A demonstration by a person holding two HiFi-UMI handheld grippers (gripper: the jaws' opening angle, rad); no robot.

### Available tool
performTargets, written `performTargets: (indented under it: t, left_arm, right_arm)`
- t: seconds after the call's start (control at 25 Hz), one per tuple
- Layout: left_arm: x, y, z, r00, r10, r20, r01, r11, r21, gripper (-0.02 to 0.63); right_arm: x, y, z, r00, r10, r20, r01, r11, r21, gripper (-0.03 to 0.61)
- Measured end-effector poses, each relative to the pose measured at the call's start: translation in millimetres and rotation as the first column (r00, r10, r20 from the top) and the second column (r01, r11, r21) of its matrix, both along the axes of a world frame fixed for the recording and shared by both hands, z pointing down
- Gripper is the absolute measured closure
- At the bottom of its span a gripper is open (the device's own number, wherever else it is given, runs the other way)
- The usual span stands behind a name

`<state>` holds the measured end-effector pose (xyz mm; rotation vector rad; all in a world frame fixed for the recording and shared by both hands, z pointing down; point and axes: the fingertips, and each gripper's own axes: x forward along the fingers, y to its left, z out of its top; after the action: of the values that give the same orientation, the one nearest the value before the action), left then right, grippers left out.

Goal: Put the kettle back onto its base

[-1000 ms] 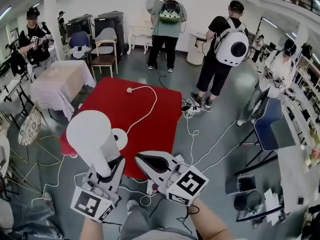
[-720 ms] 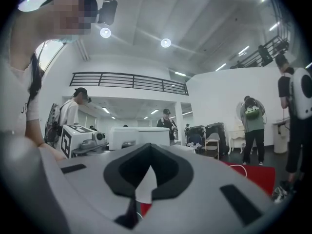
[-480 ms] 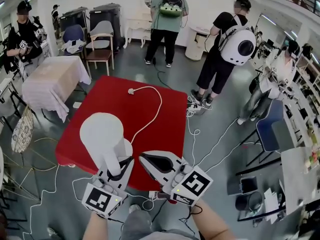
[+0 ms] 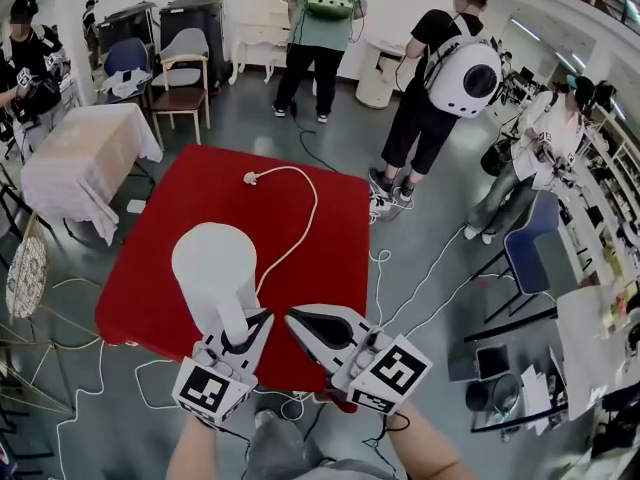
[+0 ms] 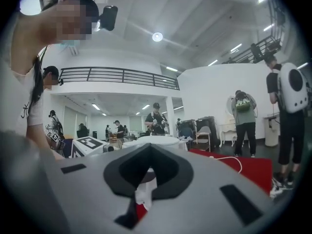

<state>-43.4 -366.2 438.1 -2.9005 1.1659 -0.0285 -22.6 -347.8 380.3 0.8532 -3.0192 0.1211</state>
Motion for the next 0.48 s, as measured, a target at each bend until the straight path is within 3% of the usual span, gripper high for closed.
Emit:
performTargets:
  t: [0.48]
  left_arm:
    - [5.2, -22.6, 19.3, 1.000, 0.031, -0.005, -0.031, 0.999, -0.017, 0.607]
  right_arm:
    - [1.7, -19.4, 10.2, 0.999, 0.034, 0.003, -0.034, 0.999, -0.027, 0.571]
